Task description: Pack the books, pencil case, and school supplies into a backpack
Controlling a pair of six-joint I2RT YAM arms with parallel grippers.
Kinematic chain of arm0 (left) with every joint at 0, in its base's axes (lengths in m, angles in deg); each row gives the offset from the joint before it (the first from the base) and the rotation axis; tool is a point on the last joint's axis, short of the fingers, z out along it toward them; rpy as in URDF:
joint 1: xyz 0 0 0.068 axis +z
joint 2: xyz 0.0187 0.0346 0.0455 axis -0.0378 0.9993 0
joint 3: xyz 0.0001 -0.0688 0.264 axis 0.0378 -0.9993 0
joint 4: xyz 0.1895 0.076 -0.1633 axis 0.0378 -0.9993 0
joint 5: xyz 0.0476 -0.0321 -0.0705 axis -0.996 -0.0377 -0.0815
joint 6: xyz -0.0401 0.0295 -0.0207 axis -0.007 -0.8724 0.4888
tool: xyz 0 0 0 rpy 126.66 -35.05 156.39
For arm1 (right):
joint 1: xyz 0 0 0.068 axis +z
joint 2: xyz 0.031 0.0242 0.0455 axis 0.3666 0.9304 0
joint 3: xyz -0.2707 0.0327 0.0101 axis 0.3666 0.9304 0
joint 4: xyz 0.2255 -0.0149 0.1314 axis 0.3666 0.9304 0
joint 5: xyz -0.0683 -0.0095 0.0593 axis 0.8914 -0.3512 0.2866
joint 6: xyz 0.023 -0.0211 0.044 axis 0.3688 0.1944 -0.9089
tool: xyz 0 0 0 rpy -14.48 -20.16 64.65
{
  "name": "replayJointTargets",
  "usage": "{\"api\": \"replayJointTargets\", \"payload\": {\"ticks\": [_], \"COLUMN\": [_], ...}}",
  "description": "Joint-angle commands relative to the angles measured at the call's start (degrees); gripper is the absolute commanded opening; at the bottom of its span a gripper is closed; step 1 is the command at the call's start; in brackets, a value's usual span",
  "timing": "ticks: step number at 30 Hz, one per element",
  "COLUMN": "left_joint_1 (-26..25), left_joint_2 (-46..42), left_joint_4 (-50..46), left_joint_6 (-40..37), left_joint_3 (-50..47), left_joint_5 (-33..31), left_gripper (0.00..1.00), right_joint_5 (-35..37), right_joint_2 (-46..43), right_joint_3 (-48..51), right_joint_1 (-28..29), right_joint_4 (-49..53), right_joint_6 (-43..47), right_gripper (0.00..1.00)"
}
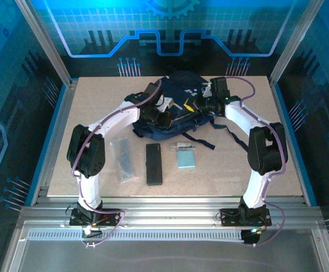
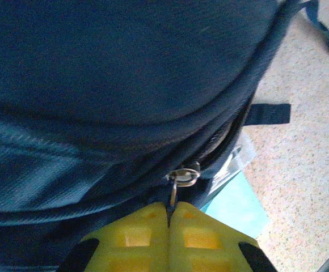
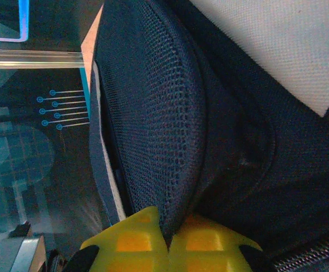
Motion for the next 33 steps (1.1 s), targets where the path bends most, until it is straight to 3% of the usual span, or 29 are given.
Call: {"api": "replayJointTargets", "payload": {"ticks": [1,9,14,20,21,23,26,33], "left_joint_1": [7.6,12.9,11.2,1.2,0.3,-1.5,-3.5,-8.3], "left_joint_2": [0.0,-4.9,-6.0,-7.1,-7.2,-7.7,-7.4,-1.0], "left_joint_4": [-9.2,-9.0,-8.0,-6.6,-5.6,-2.2,3.6,9.3], "left_joint_6": [2.6,2.8,3.7,6.6,8.2,11.7,16.2,20.2], "left_joint_3": [-4.8,-4.4,-2.1,2.3,2.7,2.8,3.0,10.1], "left_joint_5": [-4.7,-17.5,-9.9,-2.0,-0.5,2.3,6.2,9.2], "left_gripper": [0.0,0.0,0.0,0.0,0.0,0.0,0.0,0.0], "right_joint_5": [4.6,4.7,4.2,3.7,4.0,5.3,6.5,1.6], "right_joint_2": [-3.5,-3.3,-0.8,3.7,3.7,3.1,-0.3,-10.0], "right_joint_3": [0.0,-1.0,-4.7,-13.3,-14.3,-15.1,-11.4,5.3], "right_joint_1": [-4.5,-7.0,-7.1,-7.1,-7.0,-7.0,-7.5,-6.6], "right_joint_4": [-3.5,-2.6,-1.3,4.8,6.4,10.6,12.6,4.0], "right_joint_6": [1.2,1.6,3.1,7.6,8.5,10.4,11.1,4.8], "right_gripper": [0.0,0.0,0.0,0.02,0.07,0.33,0.59,0.65]}}
